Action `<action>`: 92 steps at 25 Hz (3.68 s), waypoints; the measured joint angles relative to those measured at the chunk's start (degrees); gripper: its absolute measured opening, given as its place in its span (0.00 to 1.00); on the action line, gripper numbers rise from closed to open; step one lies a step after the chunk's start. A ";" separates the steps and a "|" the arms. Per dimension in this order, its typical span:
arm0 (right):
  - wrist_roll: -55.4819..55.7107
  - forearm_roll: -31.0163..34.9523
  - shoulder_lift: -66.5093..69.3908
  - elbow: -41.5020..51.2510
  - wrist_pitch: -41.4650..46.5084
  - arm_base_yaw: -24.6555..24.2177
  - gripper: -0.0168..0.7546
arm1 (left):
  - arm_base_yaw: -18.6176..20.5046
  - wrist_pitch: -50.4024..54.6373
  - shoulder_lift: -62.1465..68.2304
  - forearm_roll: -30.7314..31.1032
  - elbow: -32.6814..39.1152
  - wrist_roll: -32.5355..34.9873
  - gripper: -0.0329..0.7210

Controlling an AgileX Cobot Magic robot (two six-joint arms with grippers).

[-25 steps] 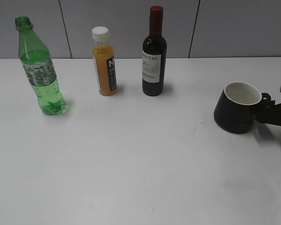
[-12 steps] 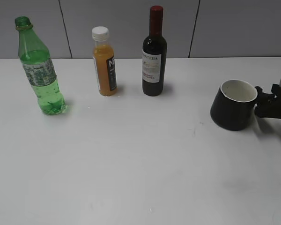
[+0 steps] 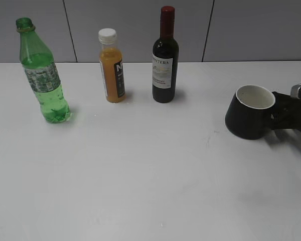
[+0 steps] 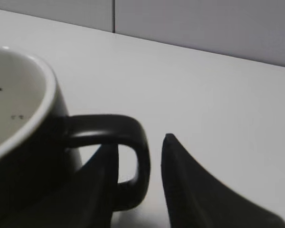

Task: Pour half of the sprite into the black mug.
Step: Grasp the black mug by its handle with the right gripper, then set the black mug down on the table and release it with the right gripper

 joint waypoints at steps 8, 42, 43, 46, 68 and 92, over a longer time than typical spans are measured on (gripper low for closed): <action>0.43 -3.50 1.70 -2.64 -0.12 0.00 0.33 | 0.00 0.00 0.00 0.00 0.00 0.00 0.35; 2.86 -3.23 -15.47 12.53 2.62 2.02 0.06 | 0.00 0.00 0.00 0.00 0.00 0.00 0.35; 2.93 -3.23 -16.33 13.59 2.62 2.40 0.06 | 0.00 0.00 0.00 0.00 0.00 0.00 0.35; 2.99 -2.96 -19.33 16.74 2.67 4.21 0.06 | 0.00 0.00 0.00 0.00 0.00 0.00 0.35; 8.02 -4.24 -22.34 16.11 2.82 24.77 0.06 | 0.00 0.00 0.00 0.00 0.00 0.00 0.35; 16.92 -16.78 -5.80 -9.14 2.91 37.23 0.06 | 0.00 0.00 0.00 0.00 0.00 0.00 0.35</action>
